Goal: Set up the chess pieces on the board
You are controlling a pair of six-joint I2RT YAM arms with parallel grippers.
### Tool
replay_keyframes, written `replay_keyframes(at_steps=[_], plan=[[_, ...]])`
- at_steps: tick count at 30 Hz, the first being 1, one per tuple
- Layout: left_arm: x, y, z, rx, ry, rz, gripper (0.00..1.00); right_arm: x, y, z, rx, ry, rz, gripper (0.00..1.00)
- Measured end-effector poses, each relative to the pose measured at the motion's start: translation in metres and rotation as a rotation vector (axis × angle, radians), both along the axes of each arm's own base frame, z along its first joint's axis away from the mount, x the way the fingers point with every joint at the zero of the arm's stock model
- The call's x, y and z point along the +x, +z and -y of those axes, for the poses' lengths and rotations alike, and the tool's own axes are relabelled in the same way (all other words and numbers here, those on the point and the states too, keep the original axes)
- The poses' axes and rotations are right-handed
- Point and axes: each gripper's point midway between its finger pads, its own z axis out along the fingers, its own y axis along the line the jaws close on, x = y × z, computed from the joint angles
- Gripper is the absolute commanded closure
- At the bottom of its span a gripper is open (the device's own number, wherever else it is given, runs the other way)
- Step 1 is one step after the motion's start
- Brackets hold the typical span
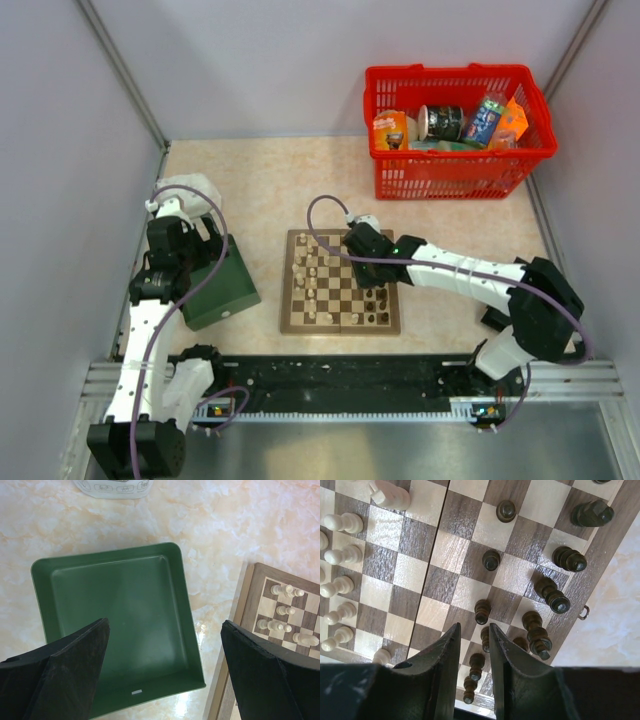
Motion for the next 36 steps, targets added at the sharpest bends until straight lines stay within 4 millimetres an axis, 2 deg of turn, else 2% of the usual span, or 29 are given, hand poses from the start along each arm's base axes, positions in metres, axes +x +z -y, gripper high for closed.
replay_keyframes(at_steps=[9, 16, 29, 36], plan=[[0.000, 0.000, 0.000, 0.000, 0.000, 0.000, 0.01, 0.002, -0.014, 0.004, -0.047, -0.001, -0.013, 0.71], [0.000, 0.000, 0.000, 0.001, 0.000, 0.000, 0.01, 0.001, -0.026, 0.006, -0.083, 0.004, -0.033, 0.78], [0.000, 0.000, 0.000, 0.001, 0.000, 0.000, 0.01, 0.004, -0.027, 0.008, -0.086, 0.001, -0.031, 0.77], [0.000, 0.000, 0.000, 0.001, 0.000, 0.000, 0.01, 0.005, -0.027, 0.008, -0.085, -0.003, -0.031, 0.81]])
